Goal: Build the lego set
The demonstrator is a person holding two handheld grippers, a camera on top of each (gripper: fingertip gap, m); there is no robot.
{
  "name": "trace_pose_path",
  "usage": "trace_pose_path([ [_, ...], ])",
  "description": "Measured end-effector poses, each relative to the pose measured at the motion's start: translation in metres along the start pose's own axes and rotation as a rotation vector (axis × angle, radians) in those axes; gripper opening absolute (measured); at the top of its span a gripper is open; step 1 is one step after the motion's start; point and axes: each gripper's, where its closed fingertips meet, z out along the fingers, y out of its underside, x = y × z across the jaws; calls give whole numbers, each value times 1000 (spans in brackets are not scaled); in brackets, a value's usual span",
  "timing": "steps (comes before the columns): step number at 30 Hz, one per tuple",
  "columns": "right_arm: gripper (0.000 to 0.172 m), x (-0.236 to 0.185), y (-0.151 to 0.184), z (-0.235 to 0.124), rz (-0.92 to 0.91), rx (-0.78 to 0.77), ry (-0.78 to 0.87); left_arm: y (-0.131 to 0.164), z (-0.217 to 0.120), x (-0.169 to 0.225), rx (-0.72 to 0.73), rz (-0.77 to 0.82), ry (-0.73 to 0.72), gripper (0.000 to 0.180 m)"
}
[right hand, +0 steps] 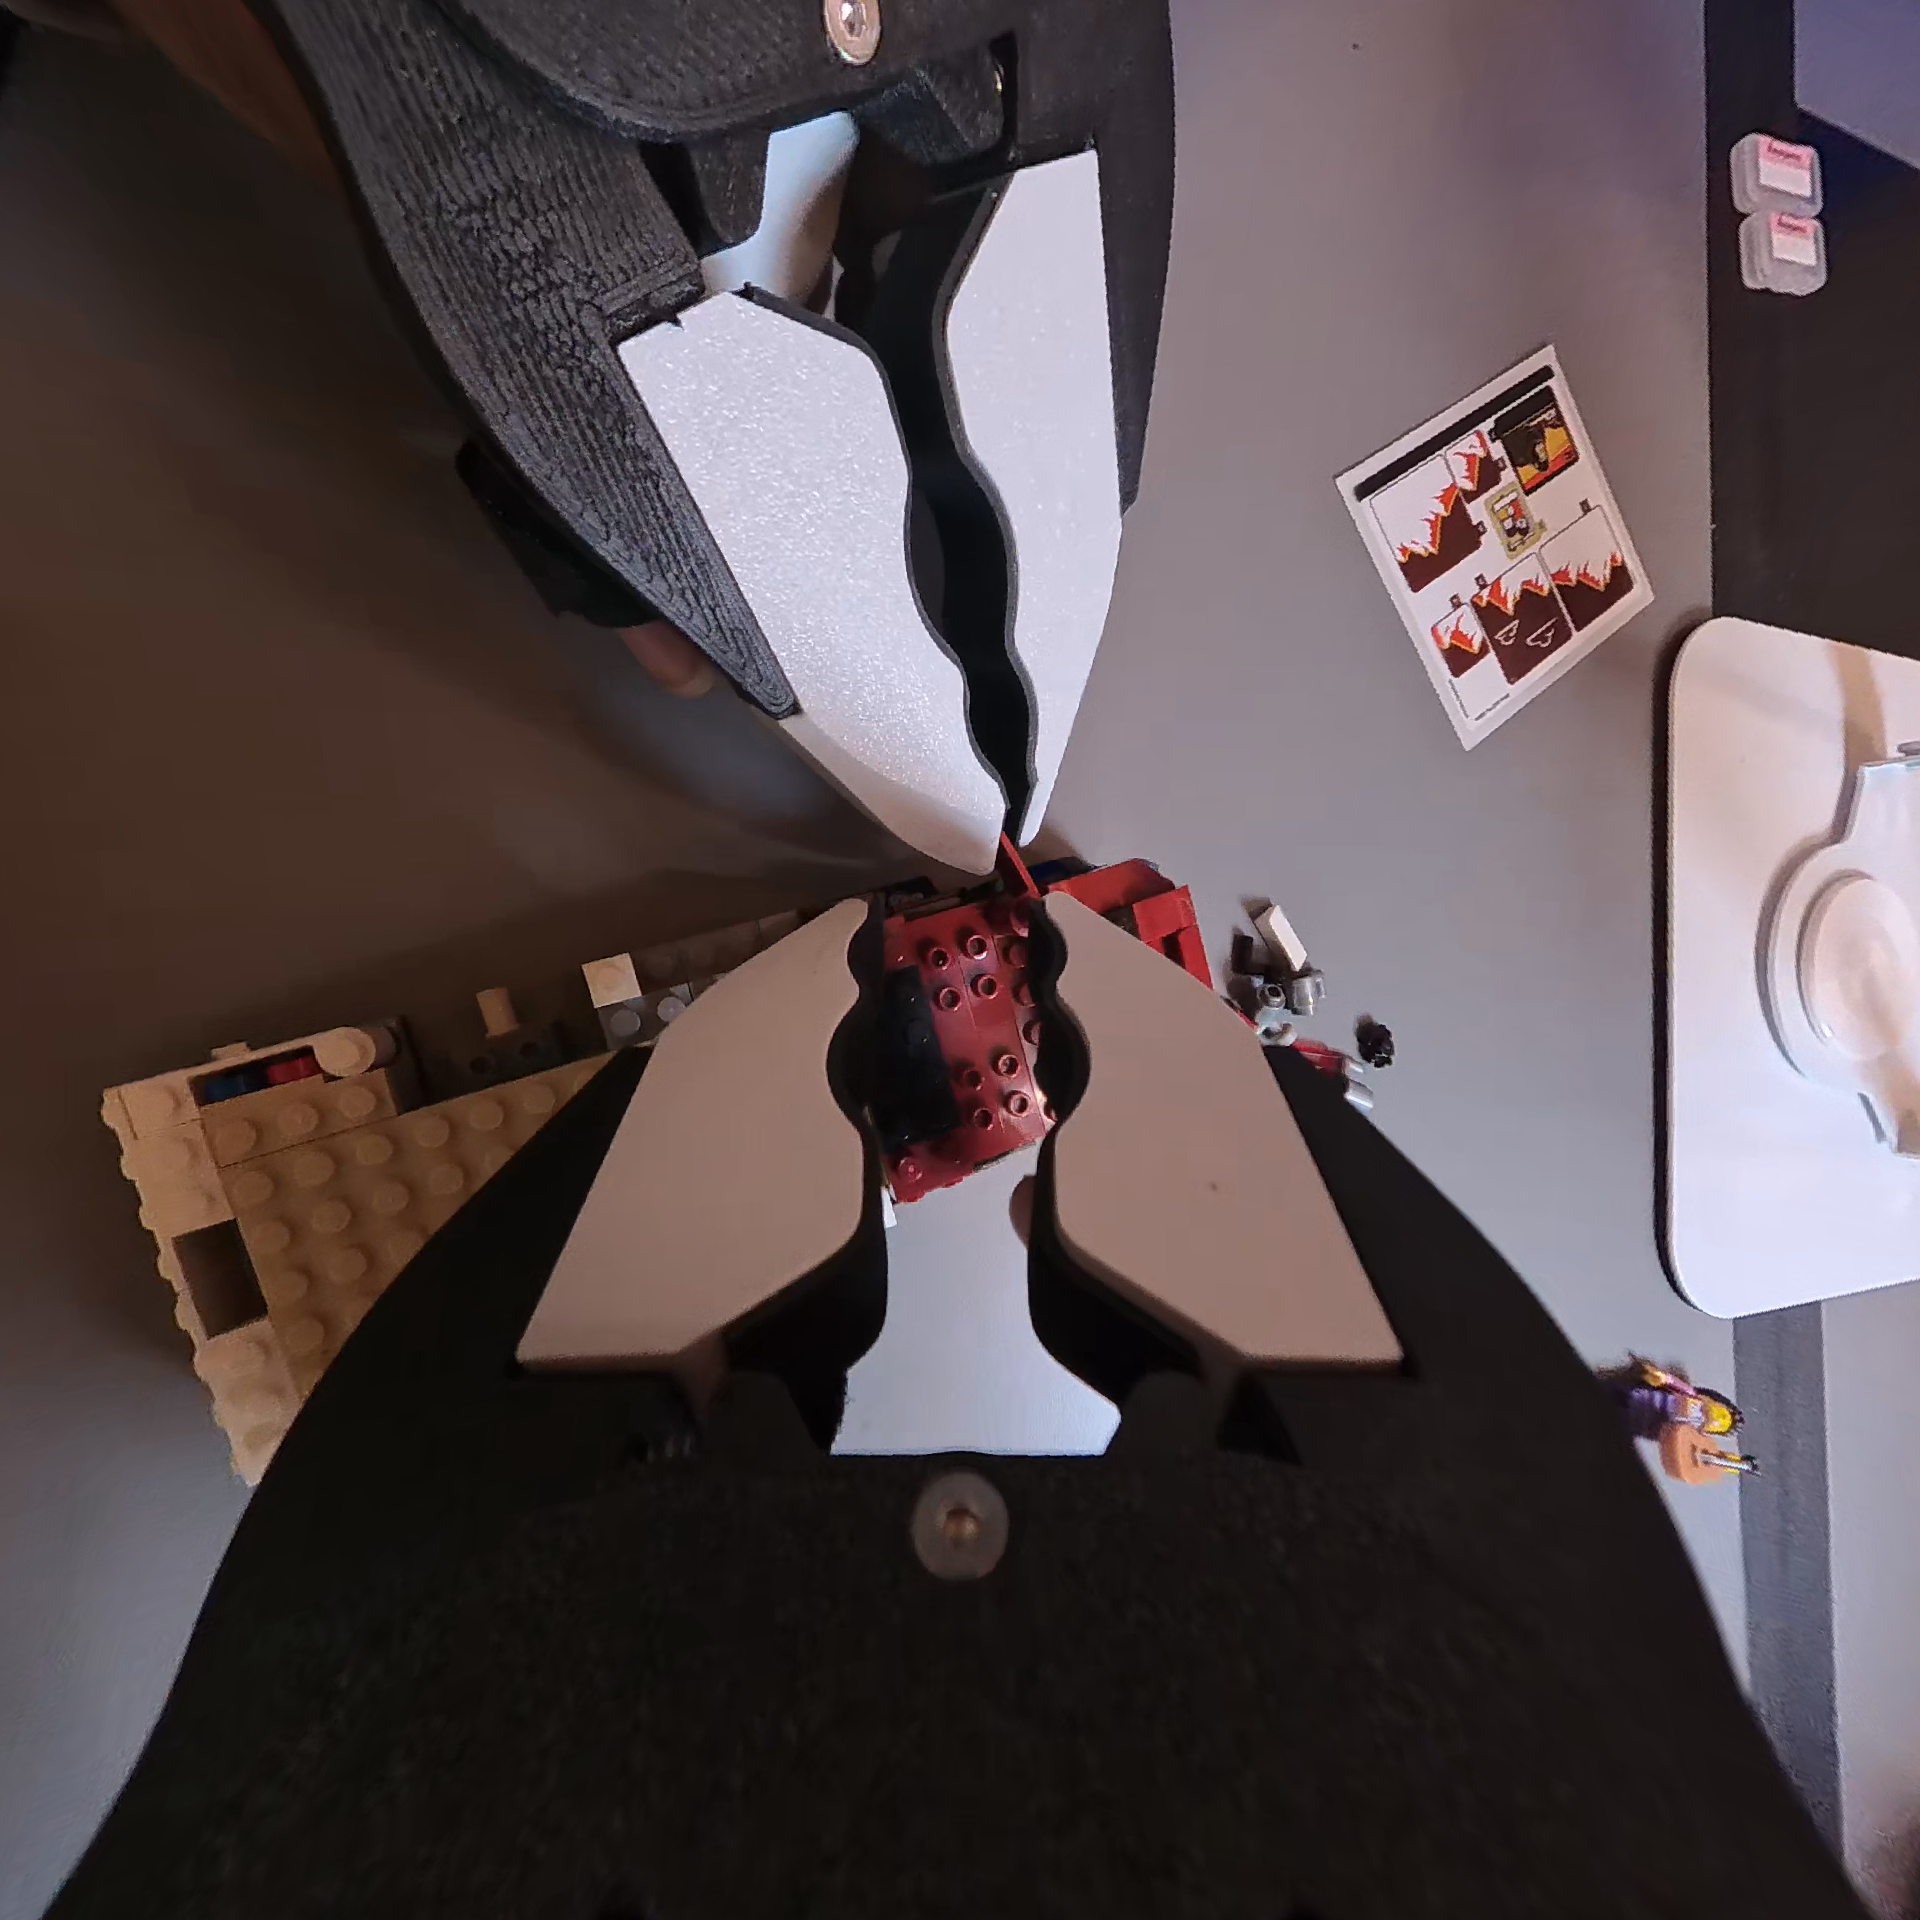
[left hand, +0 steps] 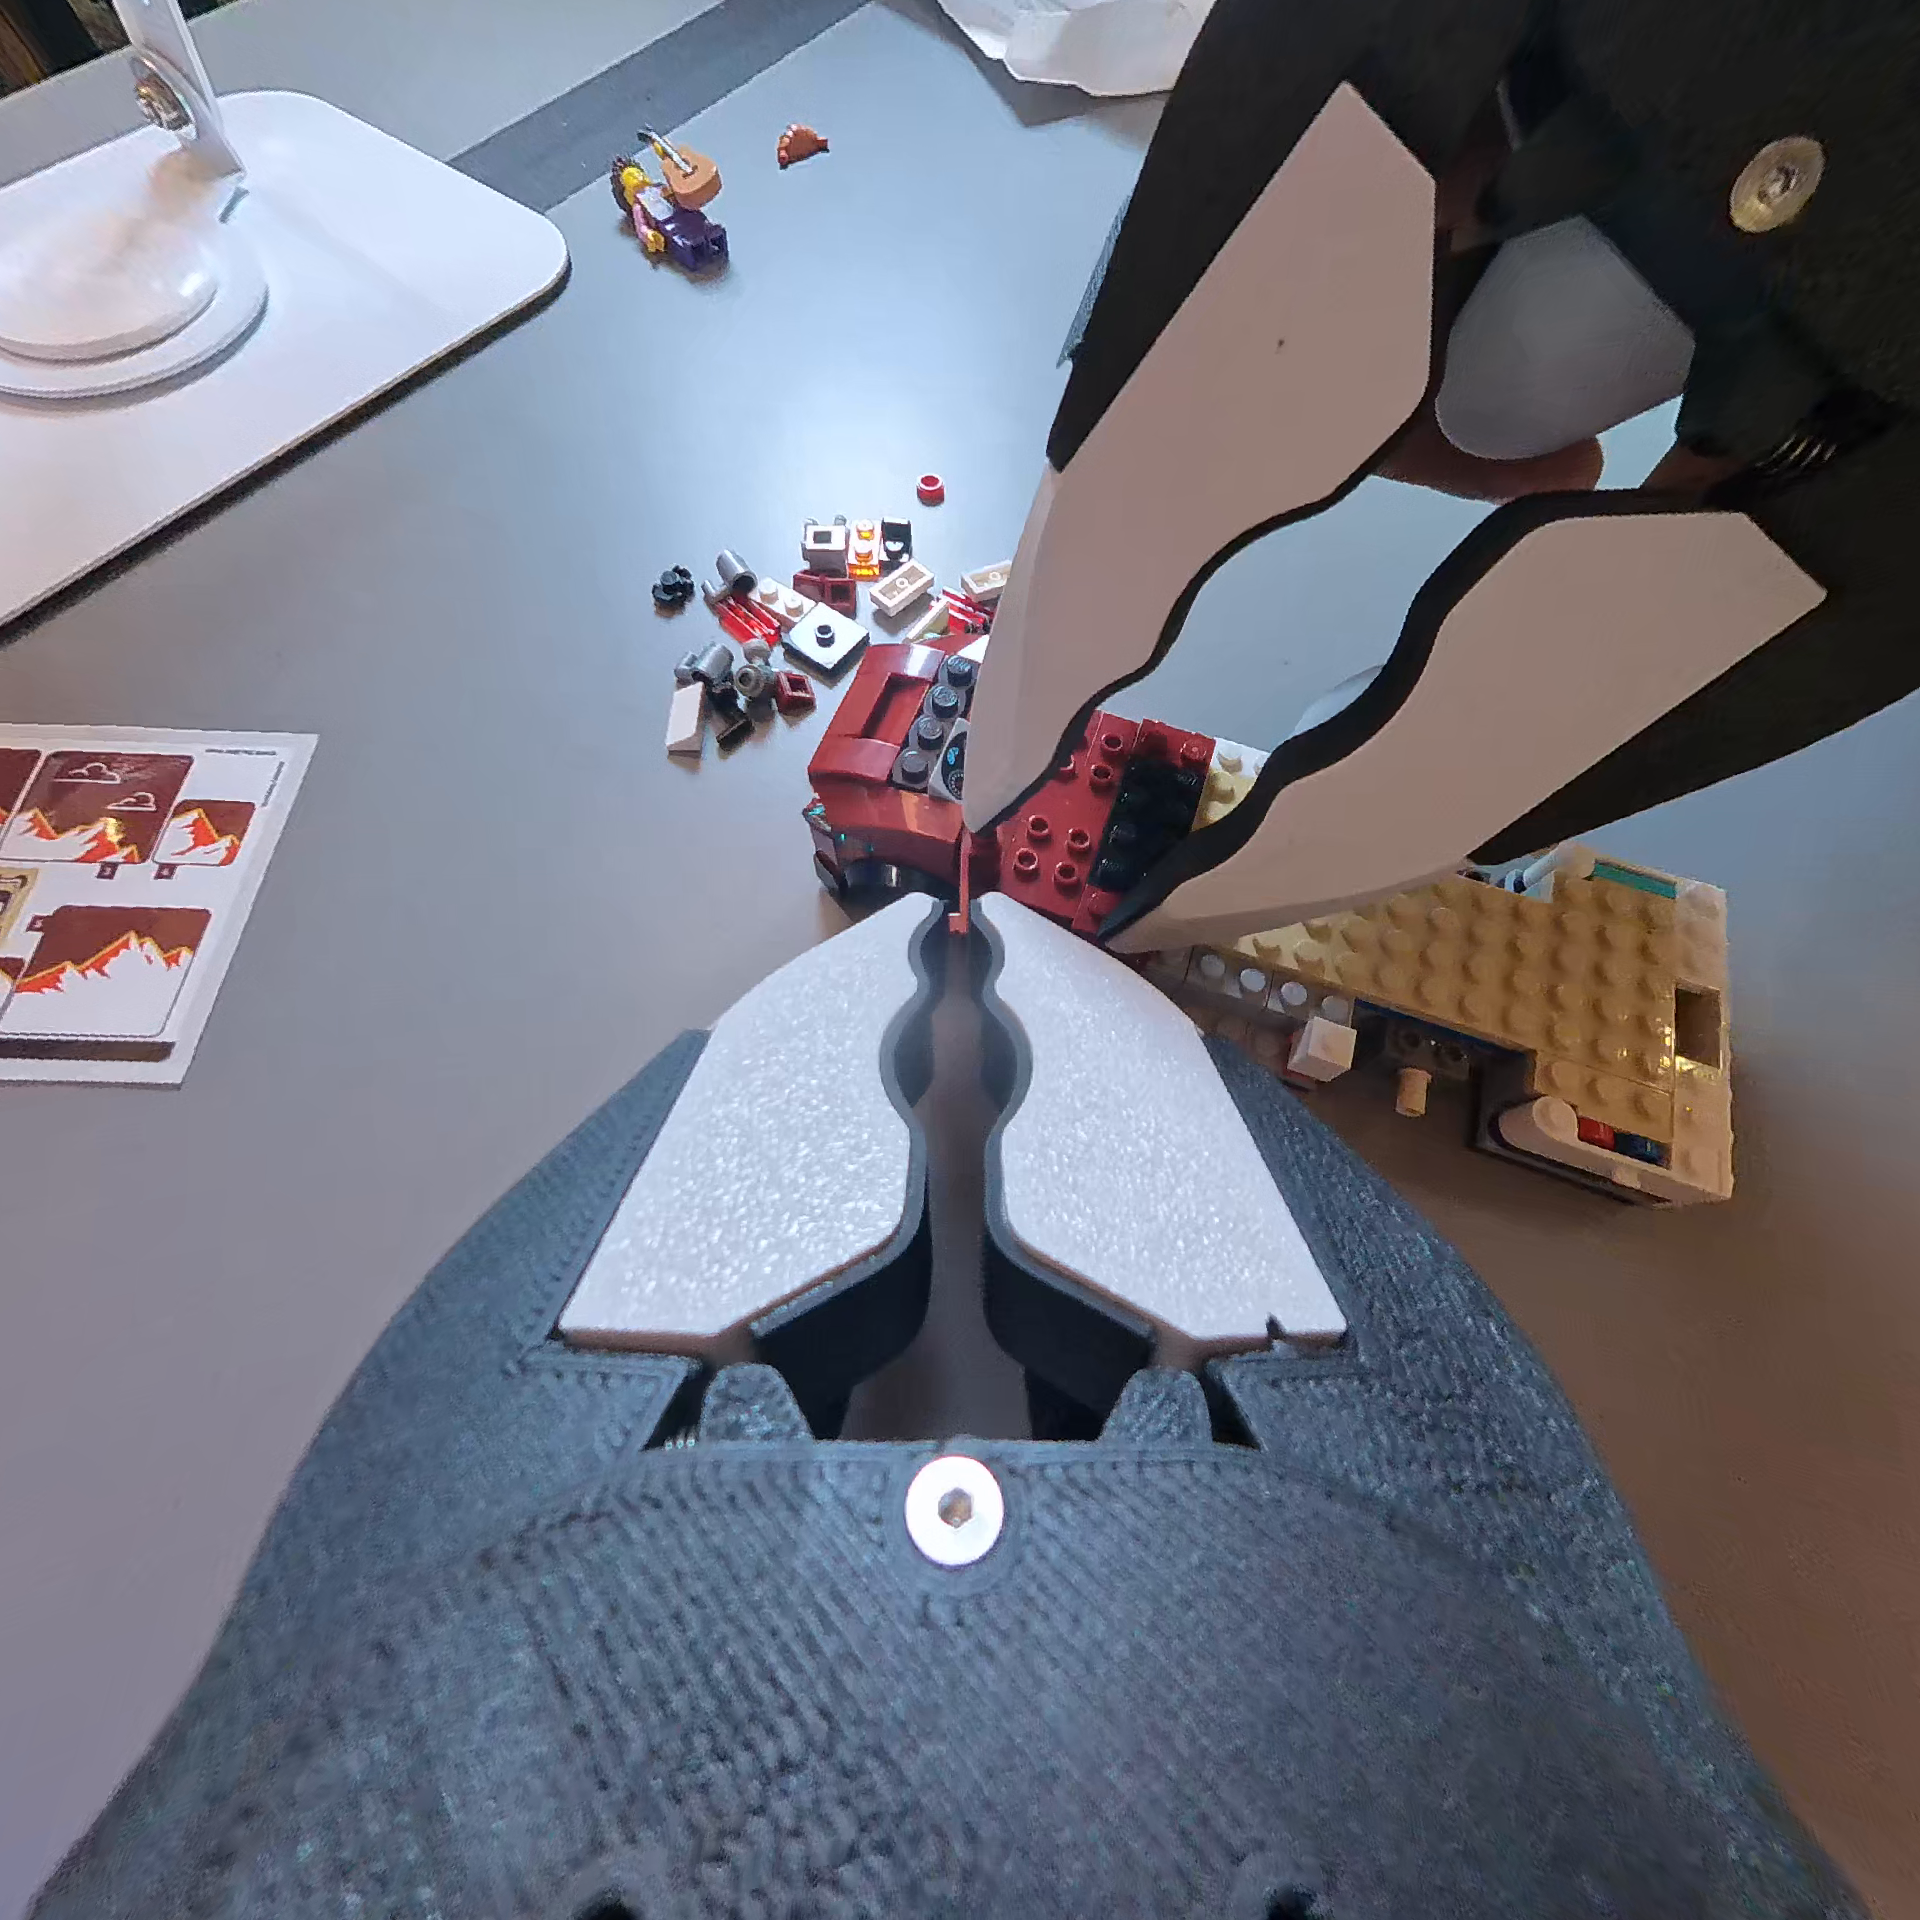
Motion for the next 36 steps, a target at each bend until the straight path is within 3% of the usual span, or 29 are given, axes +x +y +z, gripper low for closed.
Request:
trace_pose_path([
  [13,28,2,-1,2,29,-68,-85,4,2,-2,-65,-35,103,3],
  [31,29,5,-4,2,182,-19,-163,0,4,-5,-85,29,133,4],
  [36,39,0,-4,0,178,40,-179,-2,0,-4,-60,71,126,12],
])
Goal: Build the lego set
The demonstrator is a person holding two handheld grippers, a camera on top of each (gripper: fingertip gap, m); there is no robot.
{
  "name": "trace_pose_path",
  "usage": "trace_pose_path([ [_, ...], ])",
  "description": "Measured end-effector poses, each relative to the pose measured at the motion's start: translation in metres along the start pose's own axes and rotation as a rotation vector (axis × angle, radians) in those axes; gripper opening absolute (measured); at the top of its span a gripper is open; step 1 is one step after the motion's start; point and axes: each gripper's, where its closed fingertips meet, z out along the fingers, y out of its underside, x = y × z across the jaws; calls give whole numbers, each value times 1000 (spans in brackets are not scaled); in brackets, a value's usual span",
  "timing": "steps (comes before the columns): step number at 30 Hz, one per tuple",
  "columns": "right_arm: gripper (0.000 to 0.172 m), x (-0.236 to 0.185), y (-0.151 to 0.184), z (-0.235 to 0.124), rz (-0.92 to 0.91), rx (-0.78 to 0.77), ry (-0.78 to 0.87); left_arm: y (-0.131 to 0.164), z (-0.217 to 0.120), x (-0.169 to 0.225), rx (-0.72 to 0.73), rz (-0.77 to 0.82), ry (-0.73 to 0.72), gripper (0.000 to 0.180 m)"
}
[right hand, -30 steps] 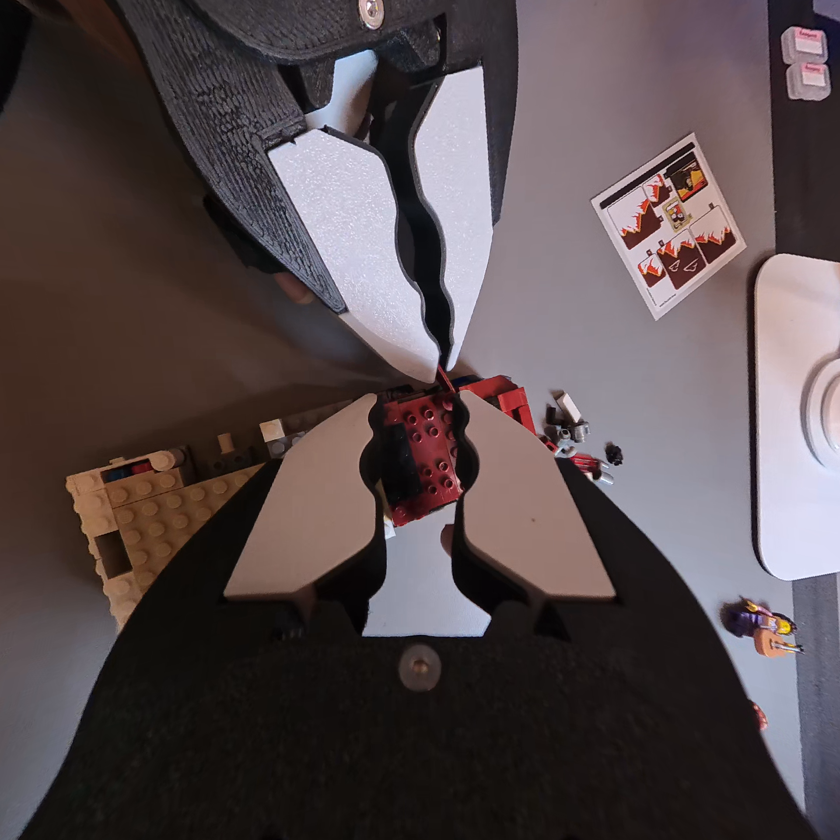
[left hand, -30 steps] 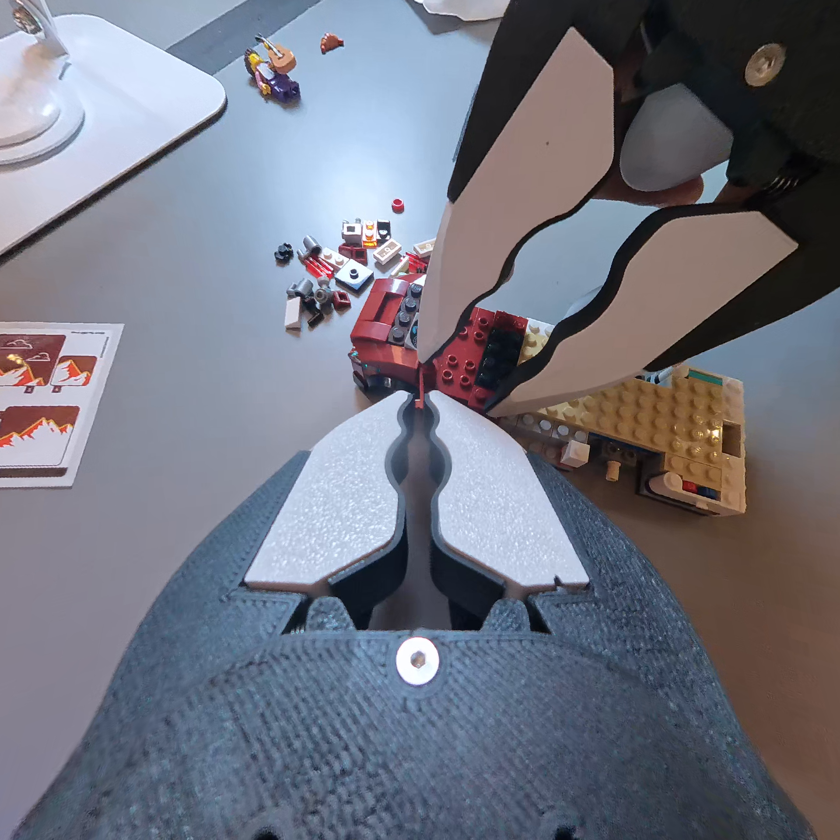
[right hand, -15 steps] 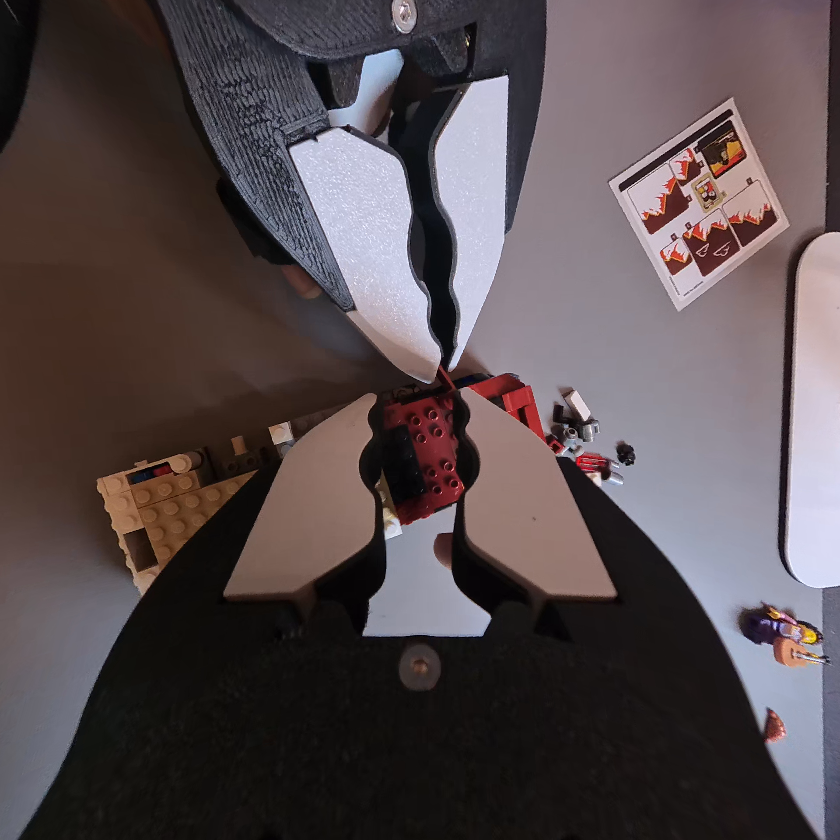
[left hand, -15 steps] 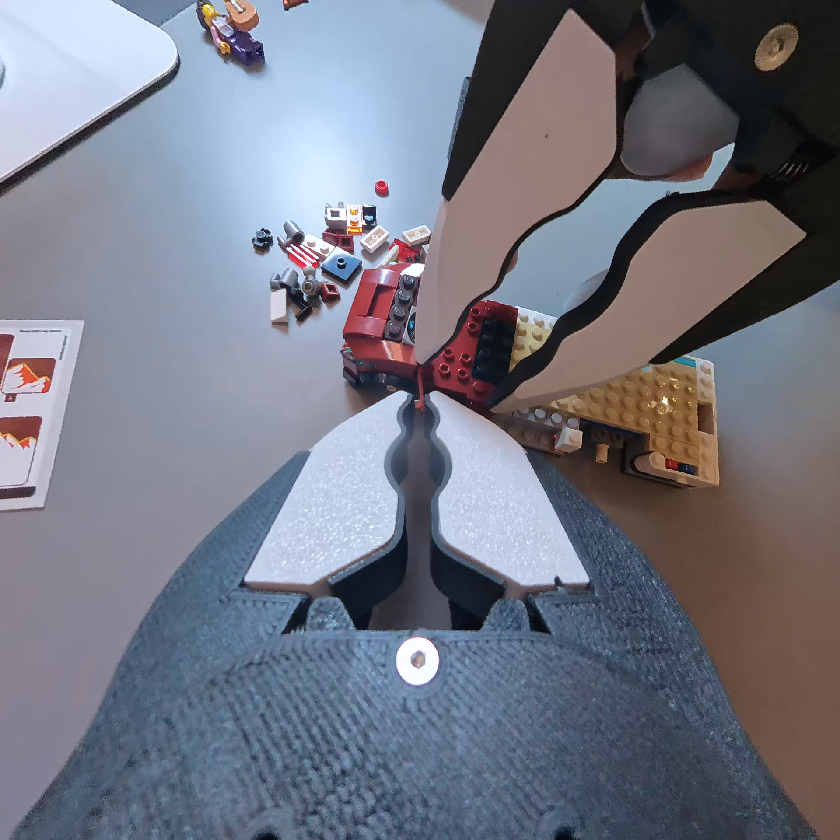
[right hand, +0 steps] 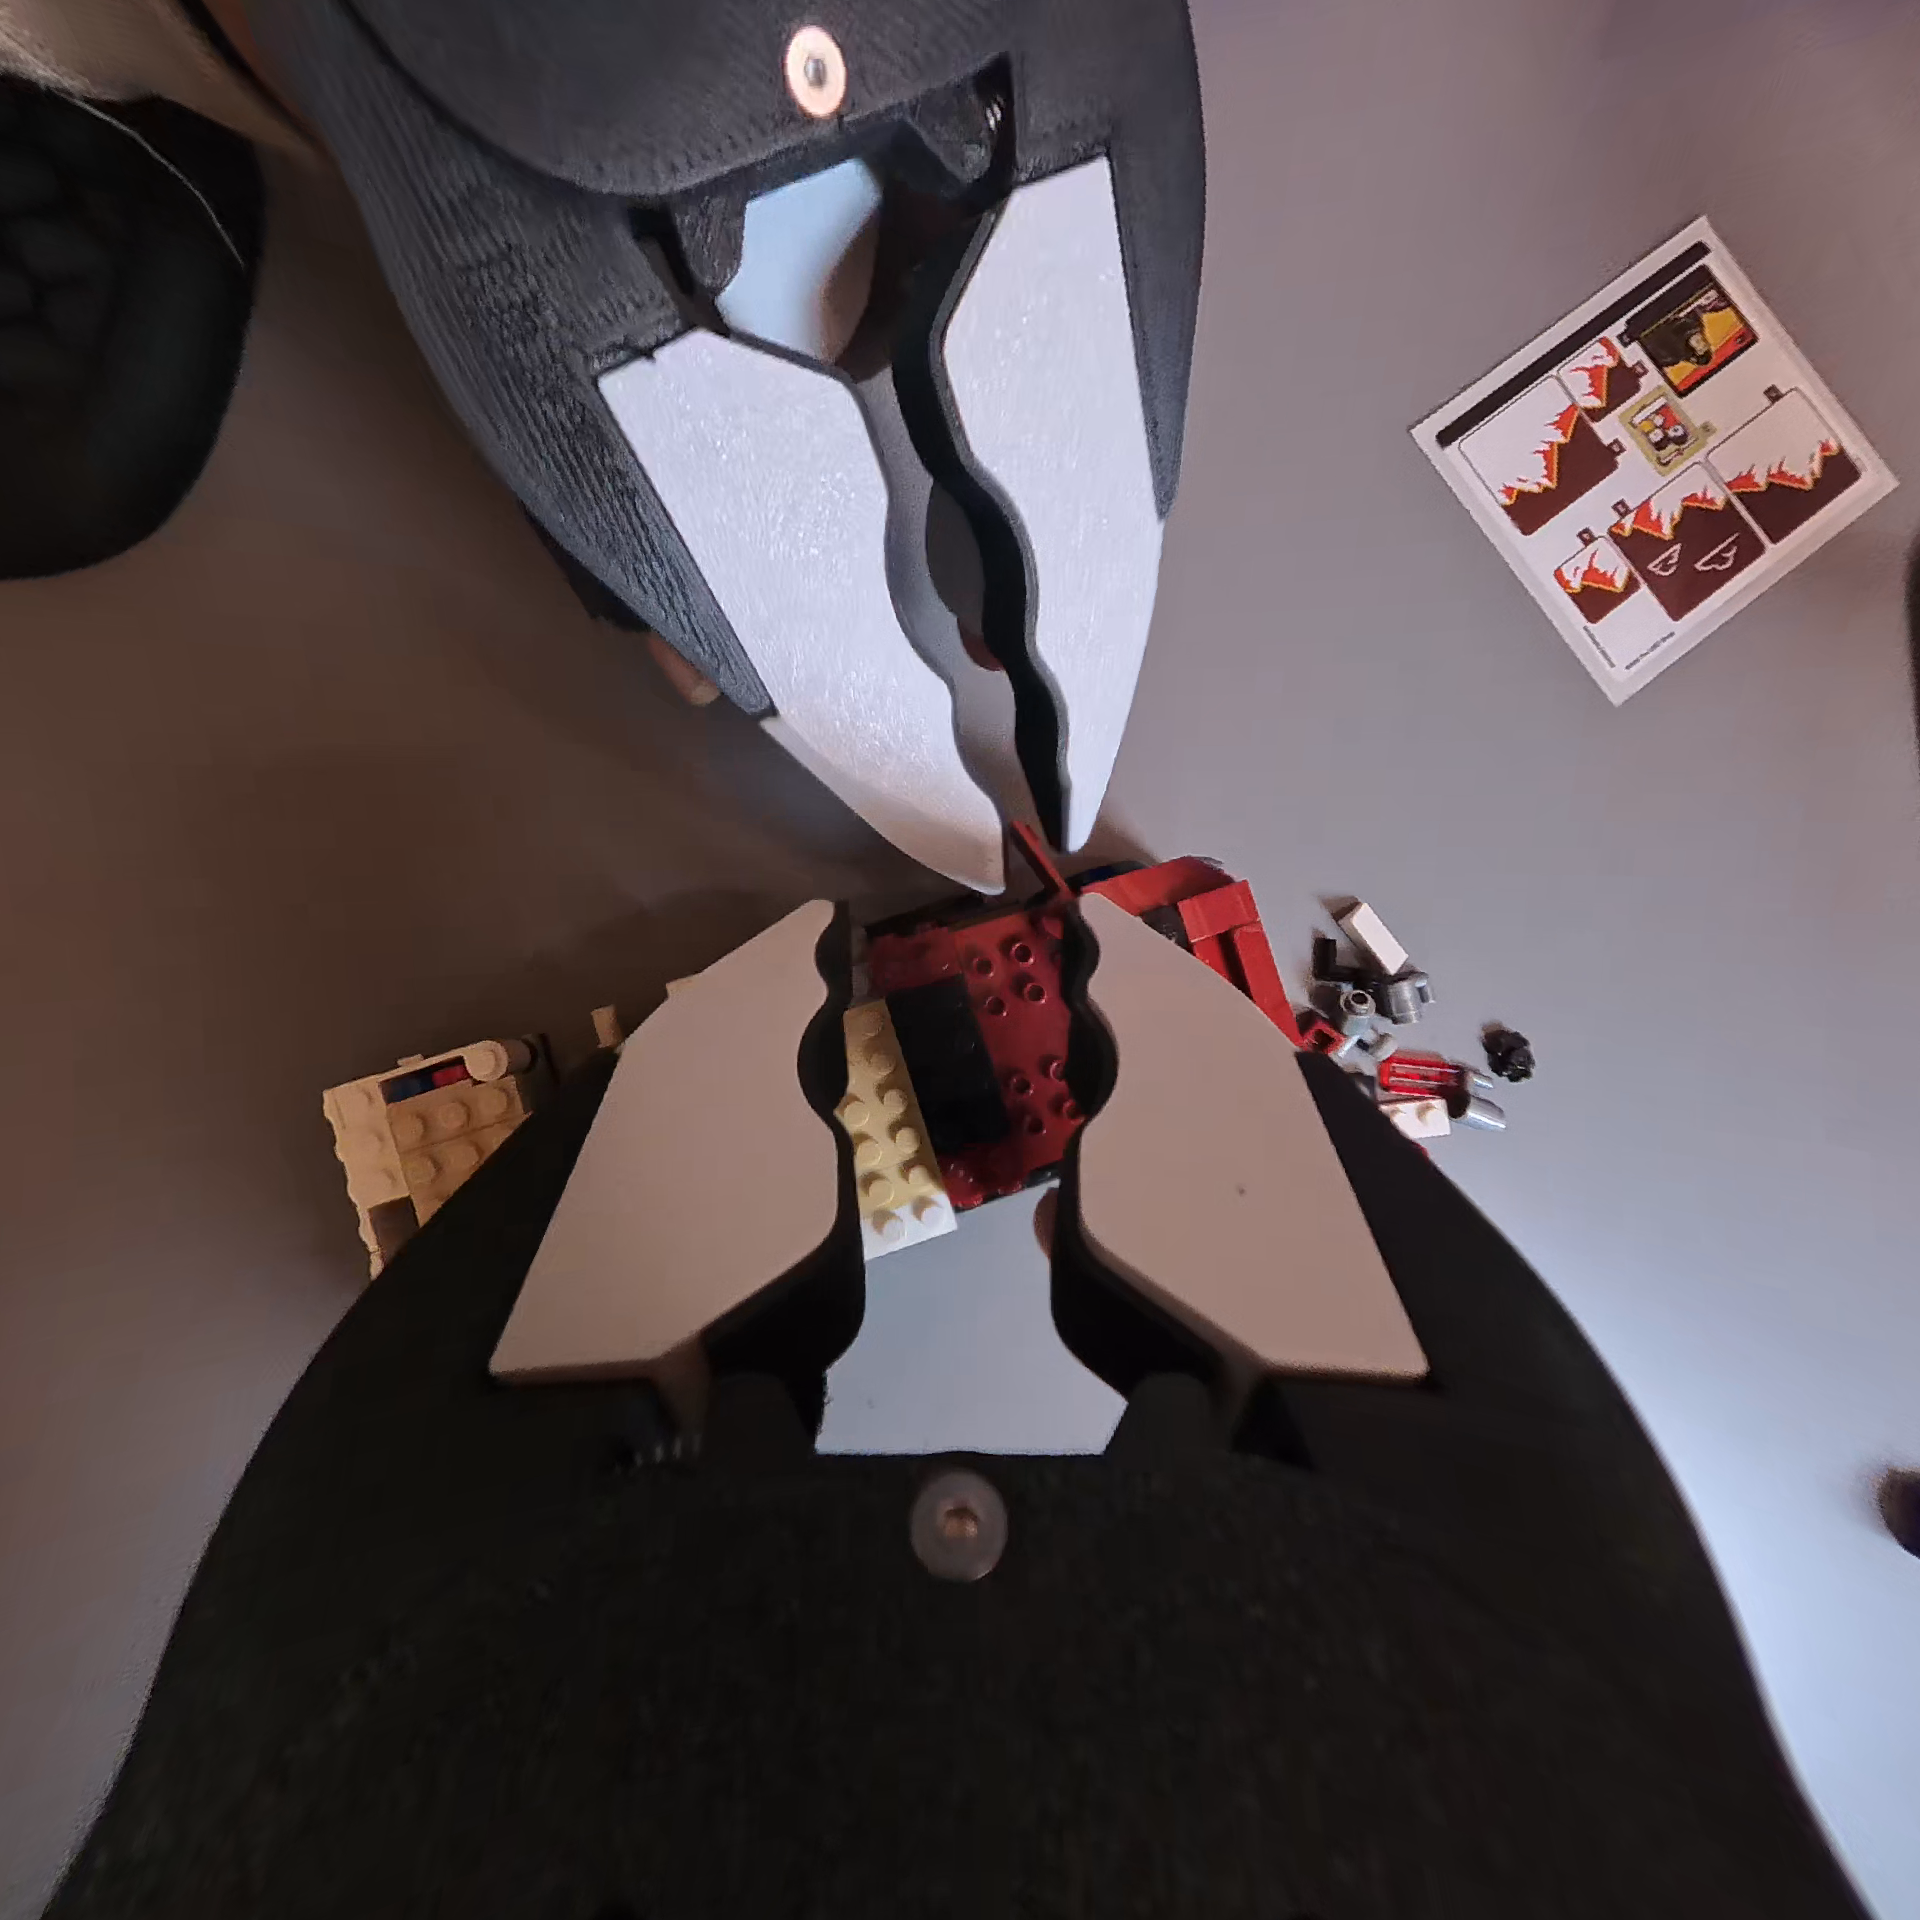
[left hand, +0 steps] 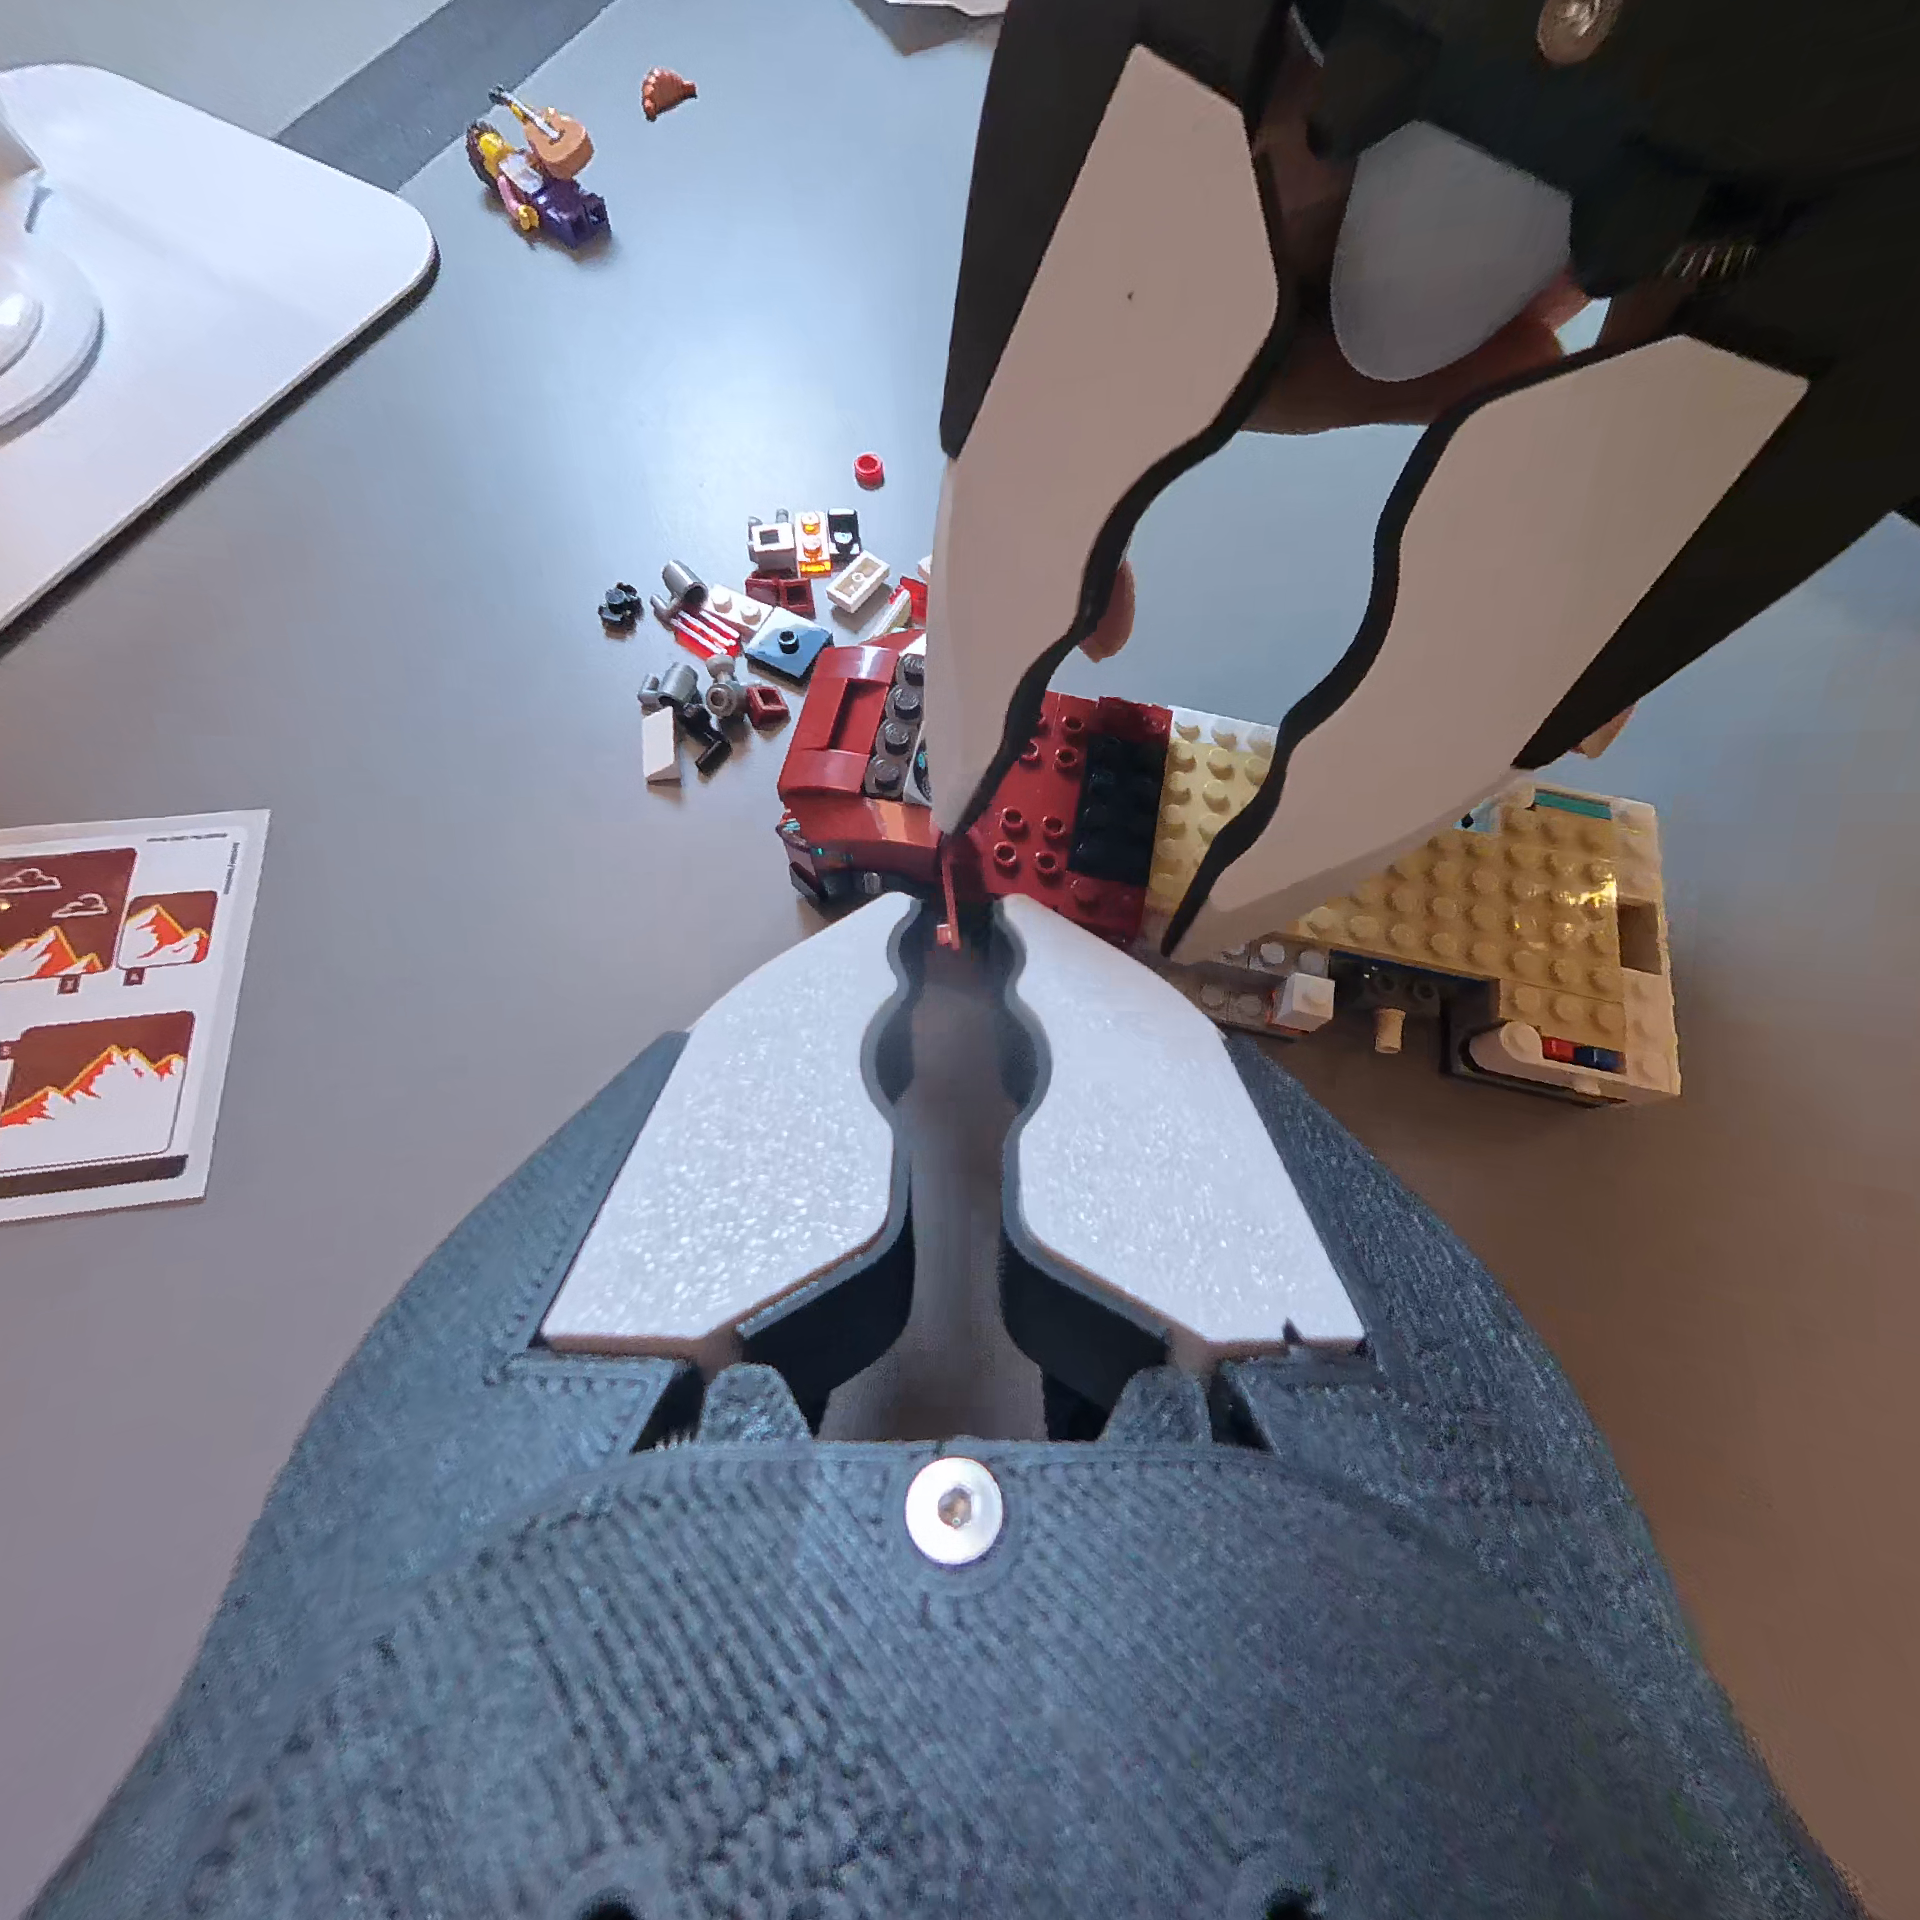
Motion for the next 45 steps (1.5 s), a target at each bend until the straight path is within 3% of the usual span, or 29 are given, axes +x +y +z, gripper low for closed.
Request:
trace_pose_path([
  [6,51,6,11,-15,-24,87,111,-3,-3,-5,1,100,8,40],
  [13,58,26,18,-21,6,120,113,-5,7,-14,-44,238,104,46],
  [19,72,31,19,-2,-99,-35,-53,-7,12,-12,-58,293,156,37],
  [33,39,11,22,2,-109,-56,-336,0,3,12,-45,373,199,32],
  [45,38,-5,20,1,-210,-41,-418,3,-8,32,-21,468,226,20],
])
